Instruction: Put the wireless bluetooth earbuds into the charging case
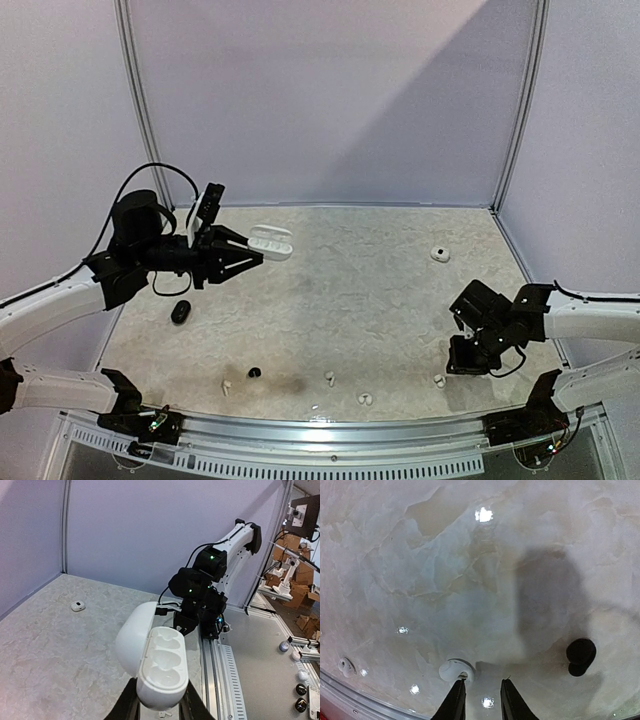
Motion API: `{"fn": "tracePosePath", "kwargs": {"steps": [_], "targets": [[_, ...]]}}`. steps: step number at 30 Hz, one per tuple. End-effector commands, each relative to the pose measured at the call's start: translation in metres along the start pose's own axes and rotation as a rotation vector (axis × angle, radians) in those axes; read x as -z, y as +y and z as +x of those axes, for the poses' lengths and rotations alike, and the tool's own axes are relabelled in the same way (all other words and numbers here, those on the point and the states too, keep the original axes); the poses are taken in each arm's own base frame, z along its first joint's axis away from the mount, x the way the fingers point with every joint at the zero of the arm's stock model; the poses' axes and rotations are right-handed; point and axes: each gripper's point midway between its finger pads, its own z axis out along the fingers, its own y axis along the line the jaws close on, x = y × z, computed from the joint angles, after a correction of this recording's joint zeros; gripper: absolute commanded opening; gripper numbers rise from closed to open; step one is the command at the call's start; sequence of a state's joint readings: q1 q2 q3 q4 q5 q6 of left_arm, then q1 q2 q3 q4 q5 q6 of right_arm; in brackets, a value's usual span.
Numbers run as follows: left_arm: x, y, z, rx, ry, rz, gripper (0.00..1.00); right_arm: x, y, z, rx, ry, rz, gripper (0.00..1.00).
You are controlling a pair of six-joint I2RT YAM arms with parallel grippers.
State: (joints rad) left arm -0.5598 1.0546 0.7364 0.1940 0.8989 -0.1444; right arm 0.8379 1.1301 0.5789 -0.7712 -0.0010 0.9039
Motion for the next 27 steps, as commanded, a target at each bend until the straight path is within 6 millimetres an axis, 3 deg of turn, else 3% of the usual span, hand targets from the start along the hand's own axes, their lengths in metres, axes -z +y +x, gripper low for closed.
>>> {"fn": "tracePosePath", "kwargs": {"steps": [1, 23, 27], "targets": [[-0.004, -0.012, 0.011, 0.011, 0.02, 0.058, 0.0, -0.011, 0.01, 0.006, 0.045, 0.044, -0.041, 0.22], [-0.006, -0.013, 0.013, -0.026, 0.022, 0.056, 0.0, -0.026, 0.017, 0.027, 0.07, 0.147, -0.057, 0.2], [-0.005, -0.014, 0.015, -0.027, 0.029, 0.058, 0.0, -0.024, 0.018, 0.028, 0.071, 0.146, -0.064, 0.1]]}}
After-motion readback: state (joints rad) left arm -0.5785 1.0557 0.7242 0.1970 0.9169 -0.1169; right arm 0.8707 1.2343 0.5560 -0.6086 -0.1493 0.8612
